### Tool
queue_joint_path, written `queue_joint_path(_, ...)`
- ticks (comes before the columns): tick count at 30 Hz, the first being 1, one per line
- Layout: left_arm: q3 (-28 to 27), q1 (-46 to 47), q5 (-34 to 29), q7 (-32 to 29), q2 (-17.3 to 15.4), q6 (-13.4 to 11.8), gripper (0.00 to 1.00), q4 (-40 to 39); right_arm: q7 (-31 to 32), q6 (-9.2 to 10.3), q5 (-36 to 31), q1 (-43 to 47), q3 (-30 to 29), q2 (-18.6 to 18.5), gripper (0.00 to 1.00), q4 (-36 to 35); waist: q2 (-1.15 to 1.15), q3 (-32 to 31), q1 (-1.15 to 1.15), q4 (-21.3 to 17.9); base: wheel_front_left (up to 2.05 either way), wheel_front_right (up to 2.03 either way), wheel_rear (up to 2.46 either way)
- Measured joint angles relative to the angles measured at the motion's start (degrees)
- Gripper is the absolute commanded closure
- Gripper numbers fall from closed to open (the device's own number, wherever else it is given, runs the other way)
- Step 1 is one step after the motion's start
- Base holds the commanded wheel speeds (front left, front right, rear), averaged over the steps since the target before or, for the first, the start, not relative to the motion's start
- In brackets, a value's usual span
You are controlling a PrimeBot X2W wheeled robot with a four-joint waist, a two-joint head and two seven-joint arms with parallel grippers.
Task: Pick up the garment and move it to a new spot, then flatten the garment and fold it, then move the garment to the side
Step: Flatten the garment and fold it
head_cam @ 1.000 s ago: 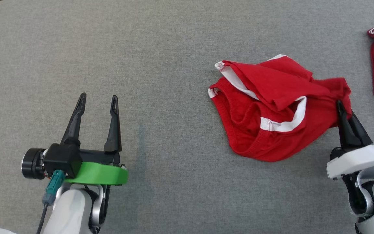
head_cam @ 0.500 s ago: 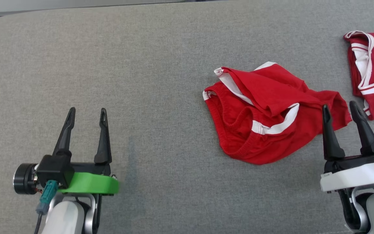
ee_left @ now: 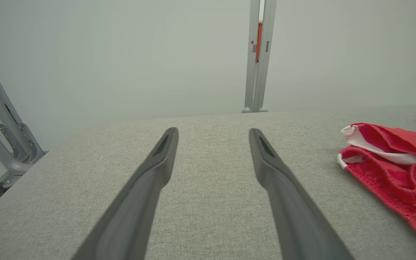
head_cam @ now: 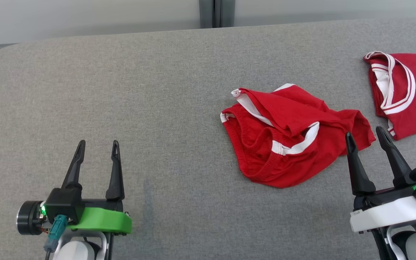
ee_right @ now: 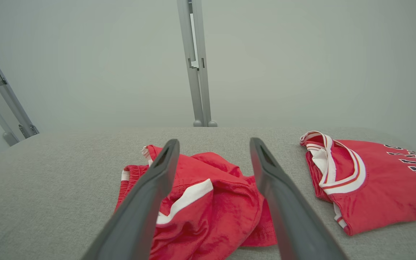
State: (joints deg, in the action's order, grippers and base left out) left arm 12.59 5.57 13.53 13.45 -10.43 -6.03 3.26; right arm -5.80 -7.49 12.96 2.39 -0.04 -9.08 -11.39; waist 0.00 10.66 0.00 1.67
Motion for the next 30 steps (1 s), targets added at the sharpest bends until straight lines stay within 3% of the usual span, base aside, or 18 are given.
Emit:
queue_joint_path(9, 2.7, 0.7, -0.7, -1.5, -0.2, 0.7, 0.0, -1.8, 0.2, 0.0, 0.0, 0.7, -0.4, 0.2, 0.0, -0.8, 0.0, 0.5, 0.0, 0.0, 0.0, 0.0, 0.0)
queue_joint_path(16, 13.7, 9.7, -2.5, -7.7, 4.3, 6.8, 0.0, -1.5, 0.5, 0.0, -0.1, -0.6, -0.9, 0.2, 0.0, -2.0, 0.0, 3.6, 0.0, -0.6, 0.0, 0.0, 0.0)
queue_joint_path(21, 22.0, 15.1, -1.5, -10.8, 6.8, 10.3, 0.0, 3.8, 0.1, 0.0, -0.4, -2.5, -0.8, 0.5, 0.0, -2.0, 0.0, 6.6, 0.0, -2.4, 0.0, 0.0, 0.0)
queue_joint_path(30, 30.9, 19.7, 5.1, -12.6, 7.6, 11.4, 0.0, 15.5, -1.4, 0.0, 0.0, -4.0, -0.2, 1.4, 0.0, -0.2, 0.0, 10.5, 0.0, -7.4, 0.0, 0.0, 0.0)
